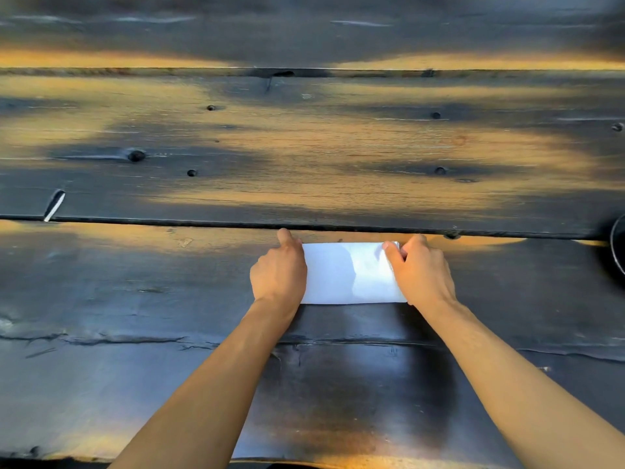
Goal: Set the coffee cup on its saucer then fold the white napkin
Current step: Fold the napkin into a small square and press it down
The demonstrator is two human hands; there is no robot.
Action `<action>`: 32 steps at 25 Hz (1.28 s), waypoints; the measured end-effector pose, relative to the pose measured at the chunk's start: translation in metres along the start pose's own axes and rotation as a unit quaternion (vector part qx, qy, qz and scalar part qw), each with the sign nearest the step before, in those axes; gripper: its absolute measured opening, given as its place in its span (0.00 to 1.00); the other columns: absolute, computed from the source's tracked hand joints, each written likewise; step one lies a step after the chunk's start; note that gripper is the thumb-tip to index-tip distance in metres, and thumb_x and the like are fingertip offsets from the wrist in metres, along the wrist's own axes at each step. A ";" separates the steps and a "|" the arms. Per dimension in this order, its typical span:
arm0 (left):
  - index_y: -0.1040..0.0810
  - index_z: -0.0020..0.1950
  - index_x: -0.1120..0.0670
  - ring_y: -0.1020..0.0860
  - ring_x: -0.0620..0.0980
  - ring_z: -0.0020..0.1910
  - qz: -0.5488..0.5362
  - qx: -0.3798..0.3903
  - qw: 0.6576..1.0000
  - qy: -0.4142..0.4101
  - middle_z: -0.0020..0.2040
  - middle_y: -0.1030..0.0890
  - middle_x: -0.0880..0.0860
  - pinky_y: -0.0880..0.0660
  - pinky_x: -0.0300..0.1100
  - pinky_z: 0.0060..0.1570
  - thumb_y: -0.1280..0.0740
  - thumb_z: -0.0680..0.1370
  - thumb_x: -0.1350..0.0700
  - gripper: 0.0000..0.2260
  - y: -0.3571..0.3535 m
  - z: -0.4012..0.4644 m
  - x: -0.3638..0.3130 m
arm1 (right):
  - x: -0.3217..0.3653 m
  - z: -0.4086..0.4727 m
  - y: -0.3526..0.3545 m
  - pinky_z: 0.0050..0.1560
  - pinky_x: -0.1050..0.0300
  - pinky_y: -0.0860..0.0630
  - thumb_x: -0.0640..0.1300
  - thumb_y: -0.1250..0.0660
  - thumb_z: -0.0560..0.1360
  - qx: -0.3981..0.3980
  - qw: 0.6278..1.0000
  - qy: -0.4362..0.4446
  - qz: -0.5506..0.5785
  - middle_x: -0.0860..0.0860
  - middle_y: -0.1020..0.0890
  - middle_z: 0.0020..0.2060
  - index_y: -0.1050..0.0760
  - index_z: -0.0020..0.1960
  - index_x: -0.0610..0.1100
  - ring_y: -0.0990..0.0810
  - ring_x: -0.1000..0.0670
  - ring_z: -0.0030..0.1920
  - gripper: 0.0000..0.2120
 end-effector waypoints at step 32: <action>0.58 0.81 0.59 0.62 0.53 0.81 0.149 -0.002 0.967 -0.205 0.82 0.60 0.56 0.55 0.58 0.79 0.60 0.82 0.35 0.37 -0.047 -0.036 0.006 | -0.031 -0.025 -0.036 0.80 0.41 0.55 0.68 0.58 0.80 0.000 0.935 0.262 -0.239 0.49 0.58 0.82 0.62 0.81 0.44 0.61 0.47 0.81 0.40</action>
Point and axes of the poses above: each hand's wrist, its own z-axis towards the middle knuckle, its own y-axis out of the back of the hand, x = y × z, the point moved 5 cm from there along z, towards the middle knuckle
